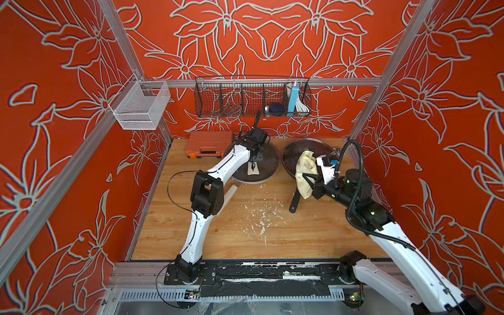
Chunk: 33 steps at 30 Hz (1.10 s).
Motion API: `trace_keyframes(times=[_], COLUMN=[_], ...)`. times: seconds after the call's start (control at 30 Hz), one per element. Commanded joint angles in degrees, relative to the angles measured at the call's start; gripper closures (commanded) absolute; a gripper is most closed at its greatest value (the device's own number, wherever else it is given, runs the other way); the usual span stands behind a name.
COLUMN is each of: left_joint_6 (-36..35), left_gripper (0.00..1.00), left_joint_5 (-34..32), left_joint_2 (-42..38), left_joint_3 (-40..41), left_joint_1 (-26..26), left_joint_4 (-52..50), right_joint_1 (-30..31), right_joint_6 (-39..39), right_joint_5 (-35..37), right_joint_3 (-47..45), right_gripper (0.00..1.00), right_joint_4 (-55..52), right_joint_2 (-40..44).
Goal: Wipe the pot lid with a cloth
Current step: Pick up the pot lid from the cooking pot.
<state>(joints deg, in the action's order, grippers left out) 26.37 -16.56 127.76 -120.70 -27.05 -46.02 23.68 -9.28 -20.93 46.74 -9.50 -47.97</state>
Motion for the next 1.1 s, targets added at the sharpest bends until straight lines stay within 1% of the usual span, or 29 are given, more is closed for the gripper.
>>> trace_keyframes(times=[0.0, 0.4, 0.67, 0.77, 0.97, 1.07], left_joint_6=[0.1, 0.0, -0.1, -0.1, 0.8, 2.7], left_gripper=[1.0, 1.0, 1.0, 1.0, 1.0, 1.0], left_joint_5=[1.4, 2.1, 3.8, 5.5, 10.1, 14.9], left_joint_2=[-7.0, -15.4, -21.6, -23.2, -28.6, -31.7], left_joint_3=[1.1, 5.7, 12.4, 13.7, 19.2, 22.4], left_joint_1=[-0.3, -0.4, -0.4, -0.4, 0.0, 1.3], left_joint_4=[0.5, 4.0, 8.3, 9.2, 14.0, 16.6], right_joint_1=[0.4, 0.4, 0.4, 0.4, 0.4, 0.4], right_joint_6=[0.8, 0.6, 0.0, -0.1, -0.4, -1.3], right_joint_5=[0.5, 0.5, -0.1, -0.1, 0.0, 0.2], right_joint_3=[-0.6, -0.5, -0.5, -0.4, -0.3, -0.4], right_gripper=[1.0, 1.0, 1.0, 1.0, 1.0, 1.0], right_joint_4=[0.7, 1.0, 1.5, 1.5, 1.2, 1.4], right_joint_2=[0.0, -0.4, -0.8, -0.6, -0.2, 0.2])
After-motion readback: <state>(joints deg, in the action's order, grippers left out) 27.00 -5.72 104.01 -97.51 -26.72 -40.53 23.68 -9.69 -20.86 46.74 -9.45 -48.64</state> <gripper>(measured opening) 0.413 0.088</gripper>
